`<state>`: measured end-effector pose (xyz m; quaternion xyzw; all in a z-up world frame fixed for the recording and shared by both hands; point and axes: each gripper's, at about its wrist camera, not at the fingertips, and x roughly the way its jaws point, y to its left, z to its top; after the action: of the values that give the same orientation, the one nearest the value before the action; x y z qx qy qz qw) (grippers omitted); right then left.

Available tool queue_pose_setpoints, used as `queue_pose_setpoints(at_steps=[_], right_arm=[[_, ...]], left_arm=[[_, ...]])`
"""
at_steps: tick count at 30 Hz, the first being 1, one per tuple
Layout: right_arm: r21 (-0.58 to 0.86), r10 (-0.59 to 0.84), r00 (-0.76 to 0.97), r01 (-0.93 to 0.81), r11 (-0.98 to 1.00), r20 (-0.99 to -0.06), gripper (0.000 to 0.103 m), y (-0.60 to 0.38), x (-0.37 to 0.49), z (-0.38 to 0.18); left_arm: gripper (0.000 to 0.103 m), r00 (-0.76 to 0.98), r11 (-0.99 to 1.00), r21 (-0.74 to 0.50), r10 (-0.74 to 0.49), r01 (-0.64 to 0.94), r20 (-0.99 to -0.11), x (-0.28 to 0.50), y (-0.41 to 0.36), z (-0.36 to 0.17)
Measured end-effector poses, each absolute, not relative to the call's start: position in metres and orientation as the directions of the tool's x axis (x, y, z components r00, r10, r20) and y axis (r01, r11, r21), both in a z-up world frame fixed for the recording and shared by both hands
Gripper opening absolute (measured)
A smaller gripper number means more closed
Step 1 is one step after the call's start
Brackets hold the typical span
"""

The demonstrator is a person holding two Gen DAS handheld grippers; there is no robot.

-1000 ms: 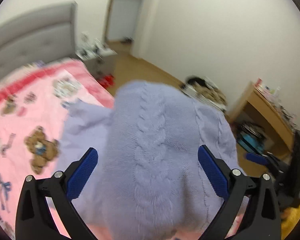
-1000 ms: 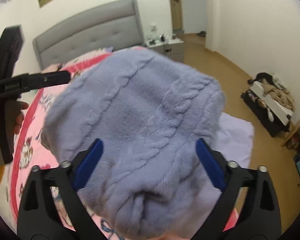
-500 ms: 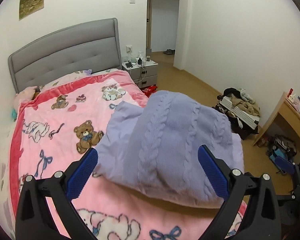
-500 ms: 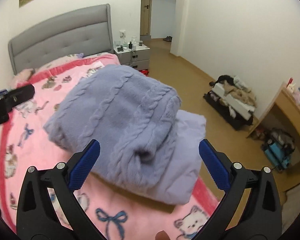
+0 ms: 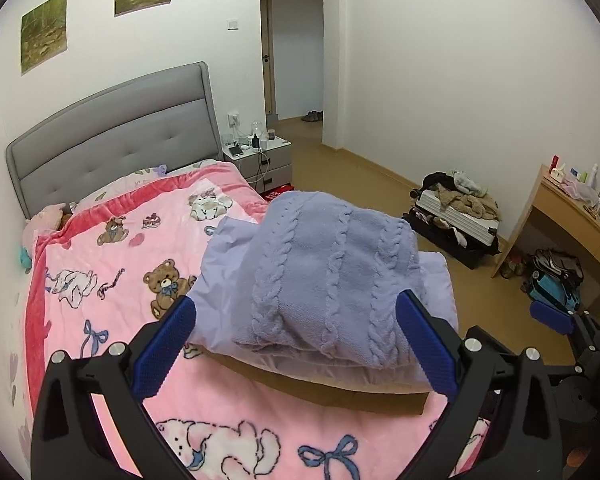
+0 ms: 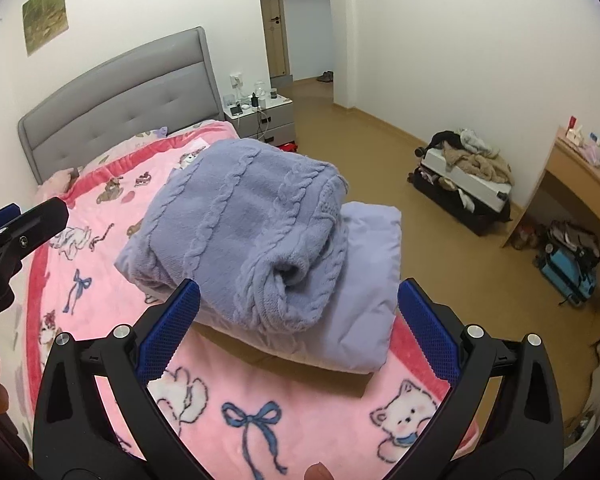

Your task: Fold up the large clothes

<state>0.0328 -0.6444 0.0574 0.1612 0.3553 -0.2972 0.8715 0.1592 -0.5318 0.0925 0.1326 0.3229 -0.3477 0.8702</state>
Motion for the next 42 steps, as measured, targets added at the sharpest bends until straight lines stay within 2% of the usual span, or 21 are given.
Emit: queue_pose_setpoints(at_steps=[42], right_arm=[[0.067,-0.393,0.585,0.611,0.789,-0.709,0.095,-0.639,0.035,0.059]], left_arm=[[0.099,0.55,0.704,0.047,-0.51,0.708,-0.661,0.148,-0.519,0.101]])
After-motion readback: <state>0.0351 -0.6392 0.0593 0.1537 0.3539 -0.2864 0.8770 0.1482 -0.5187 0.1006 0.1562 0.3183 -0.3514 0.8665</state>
